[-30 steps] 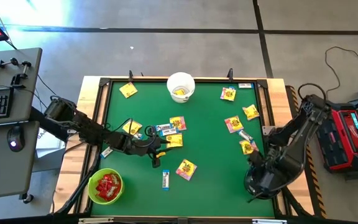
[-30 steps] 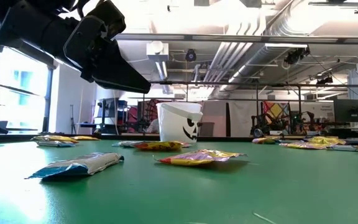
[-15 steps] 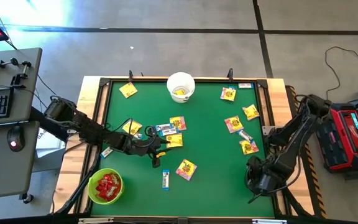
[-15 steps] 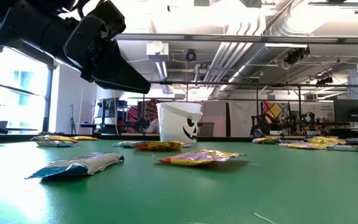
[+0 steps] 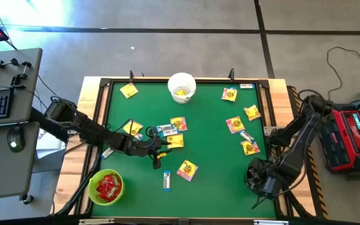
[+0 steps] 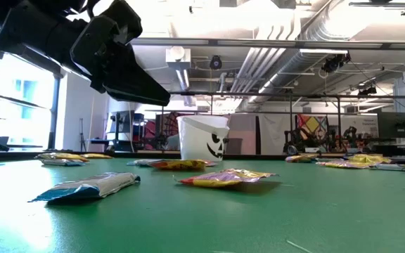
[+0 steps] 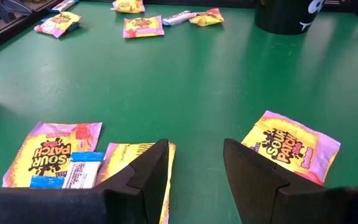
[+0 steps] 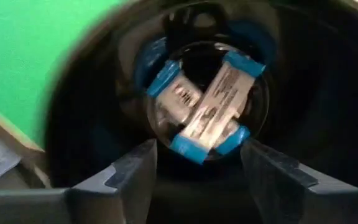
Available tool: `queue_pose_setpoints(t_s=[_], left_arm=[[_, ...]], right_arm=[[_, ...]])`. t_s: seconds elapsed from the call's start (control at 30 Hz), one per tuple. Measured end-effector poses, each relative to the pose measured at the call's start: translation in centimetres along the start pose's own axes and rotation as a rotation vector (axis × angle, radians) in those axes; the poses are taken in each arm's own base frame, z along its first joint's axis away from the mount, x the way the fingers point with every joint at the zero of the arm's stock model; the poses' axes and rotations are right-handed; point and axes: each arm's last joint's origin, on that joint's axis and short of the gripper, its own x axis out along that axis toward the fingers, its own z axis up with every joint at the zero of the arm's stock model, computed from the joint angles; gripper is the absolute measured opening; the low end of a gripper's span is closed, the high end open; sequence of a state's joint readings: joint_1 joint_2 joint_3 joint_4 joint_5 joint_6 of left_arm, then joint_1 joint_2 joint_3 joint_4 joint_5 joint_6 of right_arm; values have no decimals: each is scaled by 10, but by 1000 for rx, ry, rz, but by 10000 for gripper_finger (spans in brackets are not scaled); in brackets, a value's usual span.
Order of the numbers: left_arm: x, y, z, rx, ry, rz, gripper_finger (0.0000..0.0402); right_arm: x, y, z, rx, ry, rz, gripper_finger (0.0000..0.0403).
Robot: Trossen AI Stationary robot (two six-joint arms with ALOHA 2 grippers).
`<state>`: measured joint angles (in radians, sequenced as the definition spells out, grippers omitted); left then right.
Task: Sort candy by brand, put in halloween buckets
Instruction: Put the white candy into the black bucket
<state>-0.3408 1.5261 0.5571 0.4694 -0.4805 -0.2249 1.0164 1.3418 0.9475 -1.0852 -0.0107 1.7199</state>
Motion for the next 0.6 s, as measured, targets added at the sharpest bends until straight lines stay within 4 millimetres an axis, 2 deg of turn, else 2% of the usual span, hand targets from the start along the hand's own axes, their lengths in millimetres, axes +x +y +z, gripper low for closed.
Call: queue_pose_setpoints(t_s=[0.17, 0.23, 0.33, 0.5, 0.53, 0.6], left_arm=[[0, 0, 0, 2, 1, 0, 147], [0, 0, 0, 3, 1, 0, 147], [0, 0, 0, 10, 1, 0, 147], [0, 0, 0, 10, 0, 0, 147], [0, 0, 0, 10, 1, 0, 147], [0, 0, 0, 10, 0, 0, 147]], right_arm=[[-37, 3, 1, 1, -52, -34, 215], [-52, 1, 4, 6, -95, -54, 196], [-64, -7, 11, 4, -156, -144, 142], [-60, -15, 31, -35, -168, -253, 21], [-58, -16, 36, -48, -171, -263, 11], [-51, -18, 46, -52, -159, -281, 15]])
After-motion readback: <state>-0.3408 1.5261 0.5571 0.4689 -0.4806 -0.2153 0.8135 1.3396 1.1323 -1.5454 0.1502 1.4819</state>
